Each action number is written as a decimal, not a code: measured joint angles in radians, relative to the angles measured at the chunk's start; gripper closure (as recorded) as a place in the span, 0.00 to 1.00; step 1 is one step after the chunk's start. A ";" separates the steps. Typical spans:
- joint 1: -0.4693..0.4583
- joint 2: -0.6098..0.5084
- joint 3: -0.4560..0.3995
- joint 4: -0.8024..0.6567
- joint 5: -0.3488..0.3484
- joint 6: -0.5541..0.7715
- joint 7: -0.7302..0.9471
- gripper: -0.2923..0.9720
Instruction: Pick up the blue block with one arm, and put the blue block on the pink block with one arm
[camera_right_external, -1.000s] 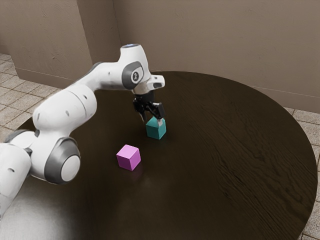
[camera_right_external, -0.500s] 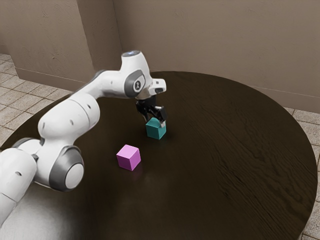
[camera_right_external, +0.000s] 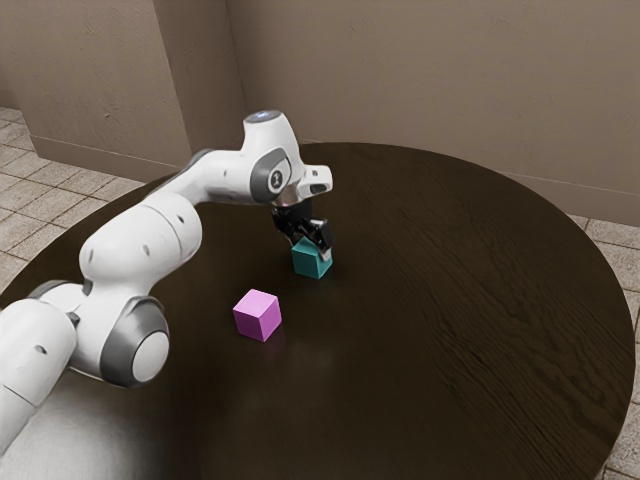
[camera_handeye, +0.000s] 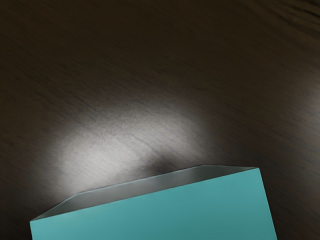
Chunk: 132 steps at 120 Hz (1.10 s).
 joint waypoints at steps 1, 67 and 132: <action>0.000 0.000 0.000 0.000 0.000 0.000 0.000 0.25; 0.006 -0.001 -0.020 -0.005 0.001 -0.001 -0.015 0.25; 0.007 0.000 -0.025 -0.008 0.002 -0.004 -0.095 0.25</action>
